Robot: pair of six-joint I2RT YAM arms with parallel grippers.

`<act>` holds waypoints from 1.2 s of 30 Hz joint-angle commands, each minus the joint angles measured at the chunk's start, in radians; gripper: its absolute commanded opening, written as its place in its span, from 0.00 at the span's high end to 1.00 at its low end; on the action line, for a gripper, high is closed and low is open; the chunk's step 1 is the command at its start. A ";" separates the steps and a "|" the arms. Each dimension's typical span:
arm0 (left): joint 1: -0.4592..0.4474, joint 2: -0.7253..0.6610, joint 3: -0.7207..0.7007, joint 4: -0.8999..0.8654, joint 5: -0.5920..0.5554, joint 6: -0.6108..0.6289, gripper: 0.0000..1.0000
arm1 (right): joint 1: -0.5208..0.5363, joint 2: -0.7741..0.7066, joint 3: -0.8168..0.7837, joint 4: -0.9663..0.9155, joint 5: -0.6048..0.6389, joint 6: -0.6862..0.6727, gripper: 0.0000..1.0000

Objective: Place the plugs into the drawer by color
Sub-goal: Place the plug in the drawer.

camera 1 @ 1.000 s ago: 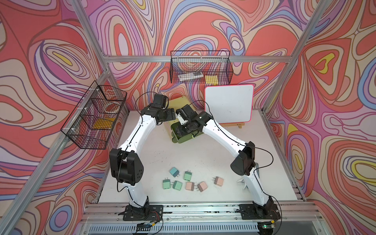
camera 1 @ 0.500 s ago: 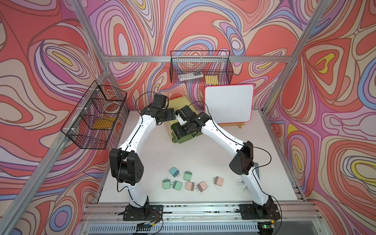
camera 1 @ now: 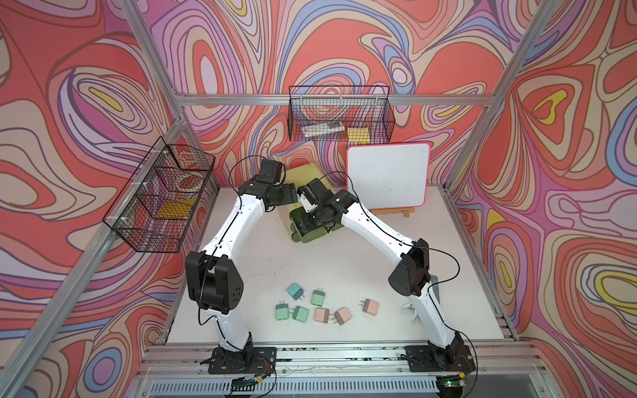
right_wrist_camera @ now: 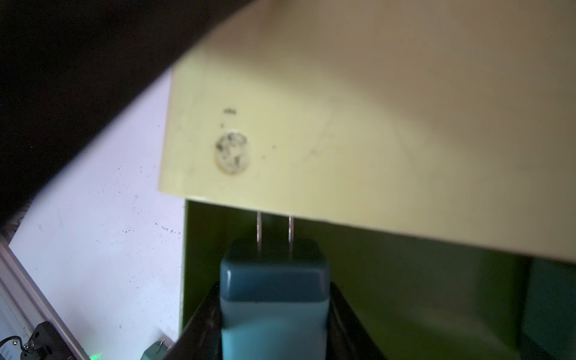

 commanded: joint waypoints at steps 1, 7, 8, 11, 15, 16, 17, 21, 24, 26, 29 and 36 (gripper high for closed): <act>0.005 0.009 -0.003 -0.043 0.003 0.008 0.14 | -0.003 0.018 -0.008 0.007 -0.021 -0.009 0.57; 0.005 0.001 -0.009 -0.038 0.006 0.013 0.14 | -0.003 0.017 -0.005 0.008 -0.017 -0.005 0.55; 0.005 0.001 -0.009 -0.038 0.006 0.013 0.14 | -0.004 0.017 -0.004 0.008 -0.018 -0.004 0.55; 0.005 0.001 -0.009 -0.038 0.007 0.014 0.14 | -0.003 0.018 0.002 0.004 -0.020 -0.003 0.51; 0.005 -0.002 -0.012 -0.036 0.011 0.015 0.13 | -0.003 0.014 0.007 0.000 -0.017 0.001 0.49; 0.005 -0.002 -0.013 -0.037 0.010 0.015 0.13 | -0.003 0.012 0.007 0.002 -0.018 0.002 0.49; 0.005 -0.002 -0.012 -0.038 0.012 0.014 0.13 | -0.002 0.011 0.009 0.002 -0.016 0.002 0.49; 0.005 -0.005 -0.013 -0.034 0.013 0.013 0.13 | -0.003 0.005 0.031 -0.009 -0.009 0.002 0.49; 0.005 -0.007 -0.013 -0.036 0.023 0.016 0.14 | -0.003 0.001 0.085 -0.033 -0.001 -0.008 0.48; 0.005 -0.013 -0.019 -0.033 0.015 0.018 0.14 | -0.004 -0.008 0.117 -0.046 0.008 -0.013 0.48; 0.006 -0.017 -0.019 -0.029 0.013 0.017 0.14 | -0.003 -0.054 0.087 -0.029 0.020 -0.020 0.47; 0.008 -0.023 -0.023 -0.027 0.003 0.015 0.14 | 0.085 -0.282 -0.230 0.133 0.088 -0.056 0.47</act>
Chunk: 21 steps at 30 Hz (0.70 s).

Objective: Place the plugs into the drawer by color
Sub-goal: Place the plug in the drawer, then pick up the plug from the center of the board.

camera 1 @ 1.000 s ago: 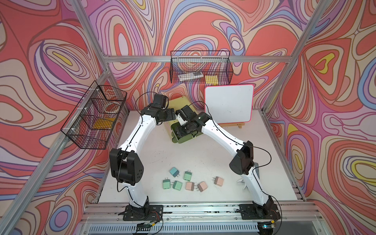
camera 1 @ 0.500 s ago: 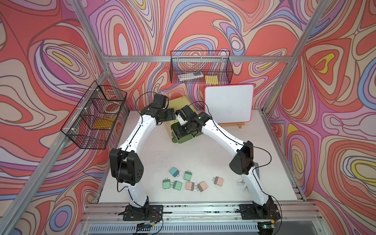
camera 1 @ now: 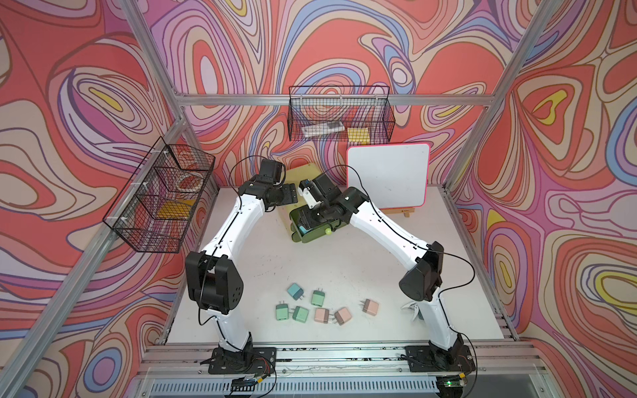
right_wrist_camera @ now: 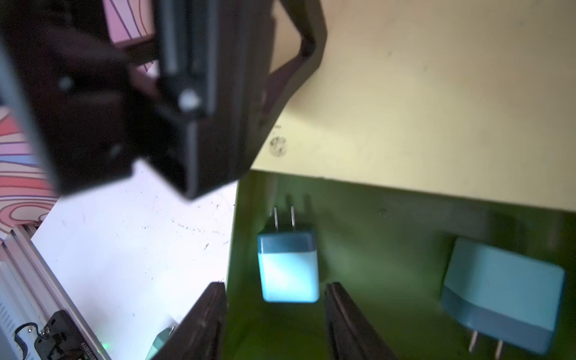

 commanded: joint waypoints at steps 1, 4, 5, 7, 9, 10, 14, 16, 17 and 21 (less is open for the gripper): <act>0.007 -0.023 -0.023 -0.027 -0.003 0.013 0.14 | 0.081 -0.139 -0.139 0.110 0.073 -0.026 0.47; 0.007 -0.022 -0.030 -0.024 0.005 0.006 0.13 | 0.155 -0.228 -0.299 0.185 0.128 -0.008 0.47; 0.007 -0.022 -0.032 -0.023 0.007 0.003 0.14 | 0.176 -0.250 -0.350 0.212 0.136 0.000 0.47; 0.008 -0.020 -0.031 -0.023 0.009 0.000 0.14 | 0.225 -0.292 -0.466 0.272 0.152 0.017 0.48; 0.008 -0.019 -0.030 -0.025 0.012 -0.001 0.14 | 0.267 -0.305 -0.544 0.310 0.162 0.033 0.48; 0.008 -0.019 -0.029 -0.027 0.013 -0.002 0.14 | 0.288 -0.306 -0.580 0.327 0.166 0.039 0.48; 0.008 -0.019 -0.032 -0.026 0.017 -0.006 0.14 | 0.339 -0.267 -0.669 0.374 0.150 0.066 0.48; 0.007 -0.019 -0.032 -0.025 0.020 -0.009 0.14 | 0.350 -0.231 -0.693 0.386 0.142 0.082 0.48; 0.008 -0.018 -0.032 -0.027 0.020 -0.010 0.14 | 0.352 -0.214 -0.697 0.389 0.139 0.089 0.49; 0.008 -0.019 -0.033 -0.027 0.016 -0.009 0.14 | 0.356 -0.151 -0.697 0.388 0.135 0.113 0.49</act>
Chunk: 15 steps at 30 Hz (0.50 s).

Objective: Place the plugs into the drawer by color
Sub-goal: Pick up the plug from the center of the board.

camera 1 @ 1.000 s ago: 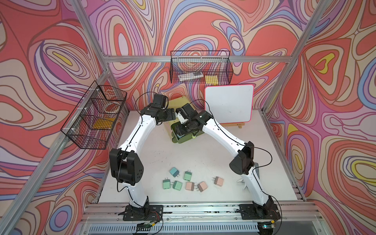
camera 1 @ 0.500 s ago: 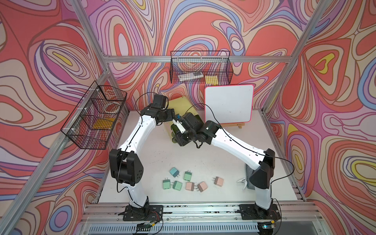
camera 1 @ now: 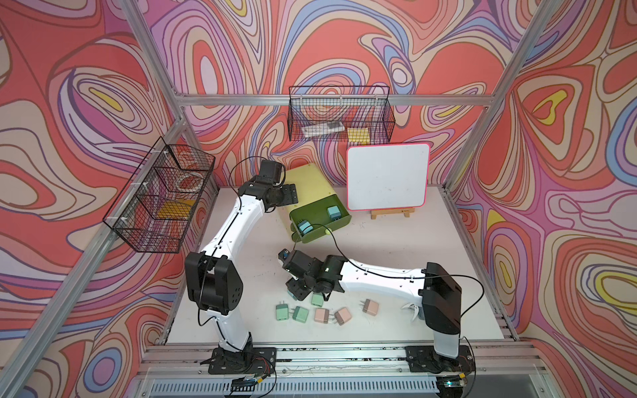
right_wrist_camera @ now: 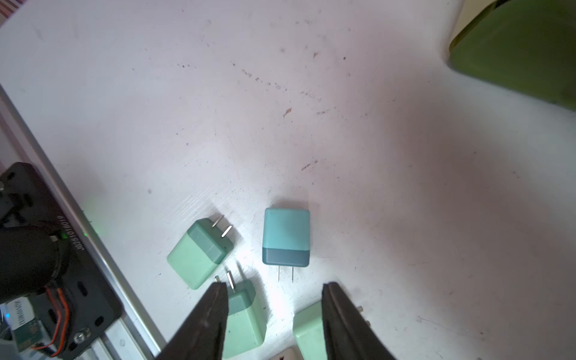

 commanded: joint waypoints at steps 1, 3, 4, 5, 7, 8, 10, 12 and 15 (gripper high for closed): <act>0.008 -0.013 -0.022 -0.034 0.001 -0.002 0.14 | 0.005 0.039 -0.004 0.031 0.010 0.038 0.49; 0.007 -0.014 -0.021 -0.033 0.000 -0.002 0.14 | 0.008 0.075 0.009 0.015 0.017 0.043 0.49; 0.007 -0.013 -0.021 -0.032 0.001 -0.003 0.14 | 0.009 0.091 0.018 0.005 0.020 0.043 0.48; 0.007 -0.013 -0.021 -0.032 0.000 -0.003 0.14 | 0.010 0.113 0.030 -0.008 0.027 0.043 0.48; 0.007 -0.012 -0.020 -0.032 0.002 -0.001 0.14 | 0.011 0.145 0.046 -0.023 0.034 0.045 0.47; 0.007 -0.013 -0.020 -0.032 0.002 -0.003 0.13 | 0.010 0.159 0.053 -0.027 0.036 0.045 0.47; 0.007 -0.010 -0.020 -0.034 0.002 0.000 0.14 | 0.010 0.174 0.066 -0.031 0.036 0.046 0.46; 0.007 -0.007 -0.020 -0.034 0.002 0.000 0.13 | 0.010 0.185 0.074 -0.033 0.041 0.044 0.44; 0.007 -0.008 -0.021 -0.034 -0.001 0.000 0.14 | 0.011 0.209 0.086 -0.037 0.040 0.040 0.43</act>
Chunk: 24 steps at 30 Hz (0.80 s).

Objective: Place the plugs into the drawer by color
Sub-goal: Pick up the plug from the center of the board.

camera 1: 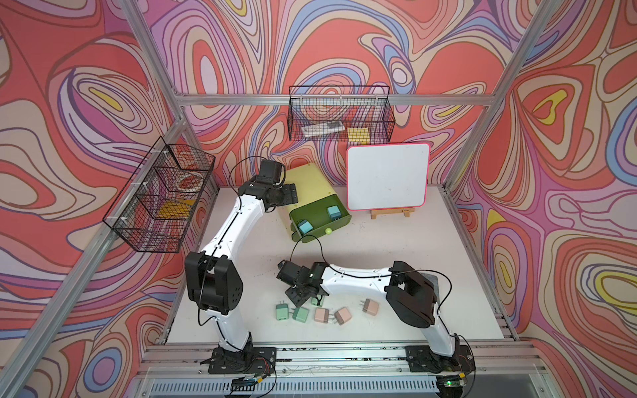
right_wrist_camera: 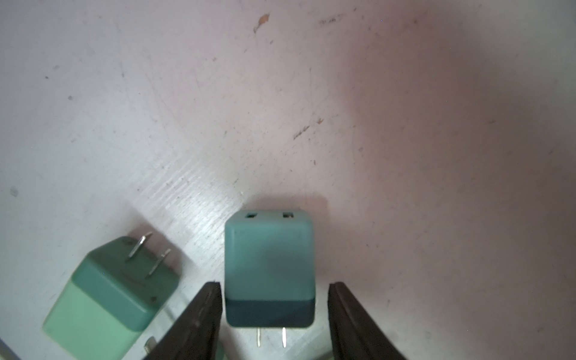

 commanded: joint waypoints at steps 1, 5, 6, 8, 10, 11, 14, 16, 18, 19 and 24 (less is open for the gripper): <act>0.007 -0.008 -0.020 -0.034 -0.001 0.002 0.14 | 0.006 0.030 0.044 -0.011 0.018 0.005 0.43; 0.007 -0.005 -0.020 -0.034 -0.003 0.003 0.14 | 0.006 0.060 0.065 -0.016 0.018 0.001 0.44; 0.007 -0.004 -0.020 -0.034 -0.003 0.003 0.14 | 0.006 0.064 0.068 -0.016 0.016 0.001 0.44; 0.007 -0.003 -0.019 -0.036 -0.001 0.003 0.14 | 0.006 0.072 0.072 -0.016 0.016 0.000 0.44; 0.007 -0.002 -0.019 -0.036 -0.001 0.003 0.14 | 0.005 0.078 0.078 -0.017 0.018 0.000 0.45; 0.007 -0.002 -0.020 -0.036 -0.001 0.003 0.14 | 0.006 0.080 0.079 -0.019 0.018 0.002 0.45; 0.007 0.001 -0.020 -0.035 -0.001 0.005 0.14 | 0.004 0.081 0.080 -0.020 0.025 0.002 0.49; 0.007 0.001 -0.018 -0.036 -0.001 0.005 0.14 | 0.004 0.080 0.081 -0.024 0.030 0.004 0.50; 0.007 0.001 -0.018 -0.035 -0.003 0.005 0.14 | 0.003 0.078 0.082 -0.024 0.032 0.003 0.51; 0.007 0.001 -0.018 -0.036 -0.003 0.005 0.14 | 0.003 0.078 0.082 -0.026 0.033 0.004 0.51; 0.007 0.000 -0.018 -0.036 0.002 0.003 0.14 | 0.003 0.052 0.088 -0.039 0.050 0.005 0.54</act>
